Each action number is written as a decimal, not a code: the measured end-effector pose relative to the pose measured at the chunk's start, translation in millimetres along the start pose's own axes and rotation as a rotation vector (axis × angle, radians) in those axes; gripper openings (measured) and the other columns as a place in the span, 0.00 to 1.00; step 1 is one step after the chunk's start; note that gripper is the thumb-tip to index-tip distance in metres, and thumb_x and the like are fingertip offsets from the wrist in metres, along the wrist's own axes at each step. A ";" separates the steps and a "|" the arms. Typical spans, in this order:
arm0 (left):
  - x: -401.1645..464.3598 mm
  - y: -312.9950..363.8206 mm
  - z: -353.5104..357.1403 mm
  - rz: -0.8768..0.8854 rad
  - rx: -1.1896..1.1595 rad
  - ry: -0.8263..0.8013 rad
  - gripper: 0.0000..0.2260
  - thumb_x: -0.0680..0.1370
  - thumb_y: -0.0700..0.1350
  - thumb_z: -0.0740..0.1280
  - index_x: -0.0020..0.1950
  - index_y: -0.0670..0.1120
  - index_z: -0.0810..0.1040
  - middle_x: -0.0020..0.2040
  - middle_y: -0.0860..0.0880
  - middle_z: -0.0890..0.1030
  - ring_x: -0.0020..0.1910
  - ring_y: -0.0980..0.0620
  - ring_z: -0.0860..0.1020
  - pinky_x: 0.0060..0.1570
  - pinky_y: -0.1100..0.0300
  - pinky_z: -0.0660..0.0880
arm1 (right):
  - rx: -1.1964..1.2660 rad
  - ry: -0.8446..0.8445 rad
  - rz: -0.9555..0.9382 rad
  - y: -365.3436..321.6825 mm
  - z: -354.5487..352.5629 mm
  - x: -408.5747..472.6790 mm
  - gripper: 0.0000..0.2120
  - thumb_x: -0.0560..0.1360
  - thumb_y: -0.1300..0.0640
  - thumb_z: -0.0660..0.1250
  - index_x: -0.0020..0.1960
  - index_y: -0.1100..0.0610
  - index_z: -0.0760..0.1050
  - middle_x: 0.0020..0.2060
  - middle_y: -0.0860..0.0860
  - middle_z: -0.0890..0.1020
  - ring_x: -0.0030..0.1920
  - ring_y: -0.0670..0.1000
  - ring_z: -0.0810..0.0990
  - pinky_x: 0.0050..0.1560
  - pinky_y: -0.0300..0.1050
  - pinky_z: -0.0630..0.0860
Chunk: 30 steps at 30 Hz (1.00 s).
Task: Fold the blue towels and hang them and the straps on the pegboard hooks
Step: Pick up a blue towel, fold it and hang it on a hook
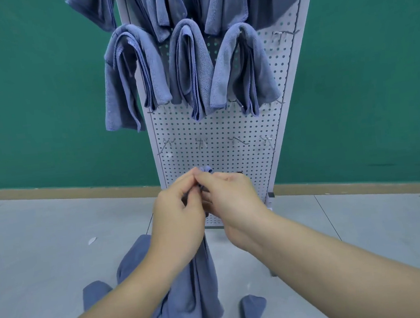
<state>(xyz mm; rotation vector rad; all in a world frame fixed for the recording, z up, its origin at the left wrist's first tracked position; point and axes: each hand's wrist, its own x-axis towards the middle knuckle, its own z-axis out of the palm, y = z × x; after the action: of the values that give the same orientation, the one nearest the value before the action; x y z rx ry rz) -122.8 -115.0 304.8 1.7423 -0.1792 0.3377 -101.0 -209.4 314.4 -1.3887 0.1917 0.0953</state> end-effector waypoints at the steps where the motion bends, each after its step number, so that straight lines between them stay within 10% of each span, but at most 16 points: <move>1: 1.9 1.2 -0.1 -0.035 -0.053 -0.035 0.25 0.83 0.30 0.57 0.53 0.60 0.82 0.55 0.65 0.83 0.56 0.72 0.79 0.53 0.78 0.71 | 0.011 0.021 0.013 -1.1 -3.5 1.4 0.10 0.81 0.57 0.70 0.45 0.64 0.81 0.44 0.61 0.86 0.45 0.58 0.86 0.54 0.49 0.81; 8: 30.4 -0.8 -25.3 -0.187 -0.216 0.086 0.12 0.82 0.36 0.65 0.55 0.50 0.85 0.53 0.51 0.87 0.55 0.53 0.83 0.59 0.59 0.78 | -0.168 -0.018 -0.135 -23.3 -6.2 -1.5 0.16 0.77 0.51 0.69 0.50 0.65 0.82 0.49 0.64 0.86 0.44 0.56 0.84 0.60 0.64 0.81; 13: 35.3 -6.6 -32.9 -0.341 -0.346 -0.138 0.13 0.82 0.48 0.65 0.56 0.43 0.86 0.57 0.43 0.86 0.62 0.44 0.82 0.74 0.41 0.69 | -0.259 -0.035 -0.302 -28.1 1.6 -10.2 0.23 0.76 0.46 0.66 0.50 0.69 0.77 0.36 0.59 0.76 0.39 0.51 0.71 0.43 0.49 0.67; 16: 32.9 -4.2 -38.4 -0.401 -0.411 -0.288 0.16 0.82 0.49 0.63 0.58 0.43 0.87 0.59 0.41 0.85 0.64 0.39 0.80 0.75 0.41 0.66 | -0.163 -0.039 -0.193 -32.6 2.6 -12.7 0.24 0.77 0.44 0.66 0.51 0.68 0.77 0.42 0.68 0.79 0.42 0.51 0.76 0.47 0.50 0.71; 24: 29.0 1.1 -37.9 -0.424 -0.459 -0.492 0.21 0.78 0.55 0.66 0.69 0.47 0.81 0.65 0.44 0.83 0.66 0.45 0.80 0.69 0.46 0.70 | -0.007 -0.099 -0.038 -36.6 -4.7 -9.3 0.17 0.85 0.50 0.62 0.45 0.59 0.81 0.36 0.54 0.85 0.36 0.51 0.82 0.40 0.43 0.78; 30: 34.7 3.0 -45.2 -0.341 -0.390 -0.350 0.18 0.74 0.54 0.75 0.51 0.39 0.84 0.53 0.41 0.86 0.53 0.41 0.84 0.58 0.49 0.77 | 0.037 -0.108 -0.086 -36.9 -4.2 -7.4 0.23 0.85 0.49 0.62 0.56 0.71 0.78 0.49 0.66 0.86 0.43 0.55 0.83 0.46 0.47 0.80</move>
<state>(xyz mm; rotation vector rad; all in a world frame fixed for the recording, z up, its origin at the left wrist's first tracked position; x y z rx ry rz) -96.6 -69.1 326.3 1.3995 -0.1820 -0.2420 -101.9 -219.9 350.8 -1.3488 0.0442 0.0945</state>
